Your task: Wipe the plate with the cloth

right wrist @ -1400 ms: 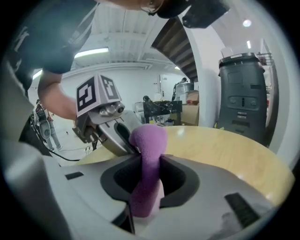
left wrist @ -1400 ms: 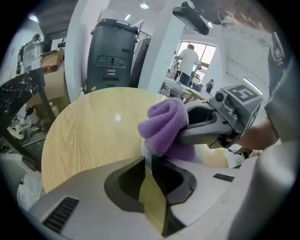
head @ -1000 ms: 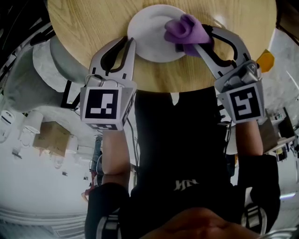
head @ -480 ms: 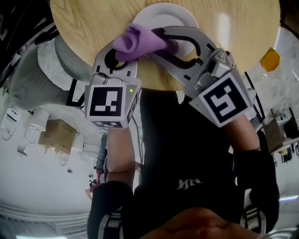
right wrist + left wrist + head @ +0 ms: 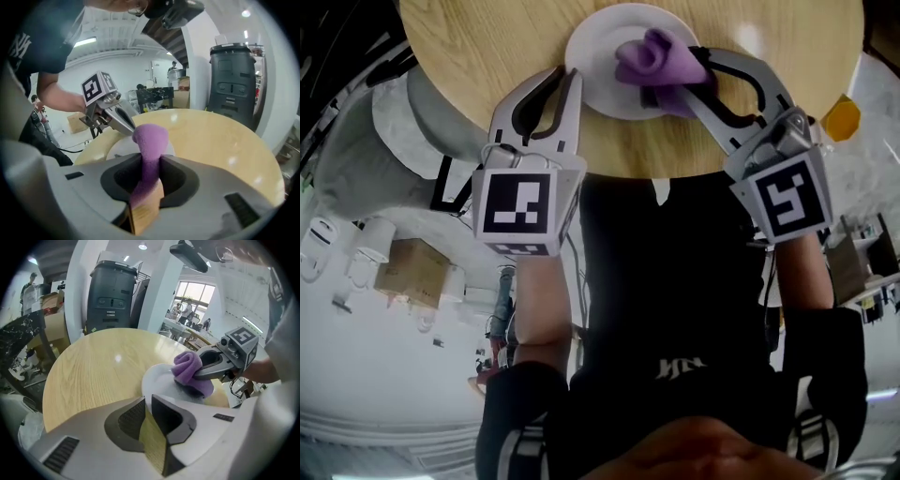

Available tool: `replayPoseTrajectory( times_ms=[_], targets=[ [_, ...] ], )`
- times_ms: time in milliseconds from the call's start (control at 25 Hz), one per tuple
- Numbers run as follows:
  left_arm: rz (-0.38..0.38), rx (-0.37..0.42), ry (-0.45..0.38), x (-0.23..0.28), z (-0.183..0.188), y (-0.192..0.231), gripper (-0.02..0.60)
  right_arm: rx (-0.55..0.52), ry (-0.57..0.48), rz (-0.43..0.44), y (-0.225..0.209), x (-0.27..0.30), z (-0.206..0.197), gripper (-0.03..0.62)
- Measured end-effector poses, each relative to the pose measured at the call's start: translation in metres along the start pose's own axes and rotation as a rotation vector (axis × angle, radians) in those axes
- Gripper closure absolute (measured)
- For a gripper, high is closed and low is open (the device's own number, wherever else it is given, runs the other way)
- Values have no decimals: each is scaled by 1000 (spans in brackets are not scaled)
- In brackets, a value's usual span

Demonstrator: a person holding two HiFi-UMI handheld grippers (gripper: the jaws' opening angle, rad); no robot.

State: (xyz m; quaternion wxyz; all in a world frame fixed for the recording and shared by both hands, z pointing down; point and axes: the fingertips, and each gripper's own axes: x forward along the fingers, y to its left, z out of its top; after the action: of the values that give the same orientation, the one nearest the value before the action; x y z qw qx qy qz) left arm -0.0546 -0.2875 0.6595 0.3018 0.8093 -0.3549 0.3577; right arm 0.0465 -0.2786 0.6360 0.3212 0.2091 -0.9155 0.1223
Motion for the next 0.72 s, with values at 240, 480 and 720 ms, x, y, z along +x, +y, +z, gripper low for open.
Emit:
replayPoseTrajectory(
  times_ms=[240,480,720],
  targets=[
    [1,-3,3,0,0,0,537,97,8,-44,-5,-31,-3,494],
    [6,-8,6,0,1,1,537,200,-332,92,25,-4,81,494],
    [8,-9,13,-1,0,0,540,205,-179,133,41,40,47,496]
  ],
)
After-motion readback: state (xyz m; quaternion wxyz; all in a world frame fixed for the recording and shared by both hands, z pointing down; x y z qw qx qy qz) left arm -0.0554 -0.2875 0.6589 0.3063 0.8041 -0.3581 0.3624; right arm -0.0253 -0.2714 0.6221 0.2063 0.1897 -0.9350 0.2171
